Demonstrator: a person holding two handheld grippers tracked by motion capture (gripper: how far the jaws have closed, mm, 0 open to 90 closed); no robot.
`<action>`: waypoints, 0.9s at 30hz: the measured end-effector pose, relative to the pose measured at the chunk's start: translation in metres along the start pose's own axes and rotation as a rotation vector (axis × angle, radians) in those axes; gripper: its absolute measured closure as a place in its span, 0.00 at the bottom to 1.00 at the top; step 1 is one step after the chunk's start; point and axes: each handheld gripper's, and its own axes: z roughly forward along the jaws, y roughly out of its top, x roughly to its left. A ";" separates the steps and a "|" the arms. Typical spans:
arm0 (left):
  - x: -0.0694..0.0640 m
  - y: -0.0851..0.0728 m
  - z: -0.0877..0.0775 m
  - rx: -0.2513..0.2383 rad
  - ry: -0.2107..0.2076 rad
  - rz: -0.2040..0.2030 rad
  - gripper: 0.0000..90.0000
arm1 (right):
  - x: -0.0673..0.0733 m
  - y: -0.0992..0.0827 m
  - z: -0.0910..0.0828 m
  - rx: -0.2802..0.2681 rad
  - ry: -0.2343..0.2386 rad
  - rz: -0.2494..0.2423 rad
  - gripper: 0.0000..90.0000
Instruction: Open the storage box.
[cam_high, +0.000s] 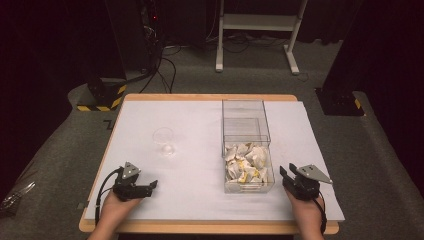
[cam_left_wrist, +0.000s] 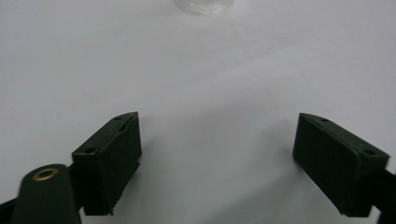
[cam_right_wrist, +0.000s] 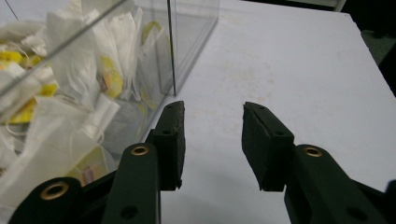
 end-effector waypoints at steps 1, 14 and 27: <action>0.001 0.000 -0.001 0.004 -0.011 -0.013 0.16 | -0.001 -0.002 0.001 0.003 -0.003 -0.012 0.68; -0.012 0.010 -0.003 -0.028 -0.050 0.012 0.22 | -0.006 -0.008 0.008 0.027 0.006 -0.020 0.67; -0.030 0.018 -0.003 -0.012 -0.105 0.052 0.17 | -0.010 -0.010 0.012 0.055 -0.025 0.012 0.67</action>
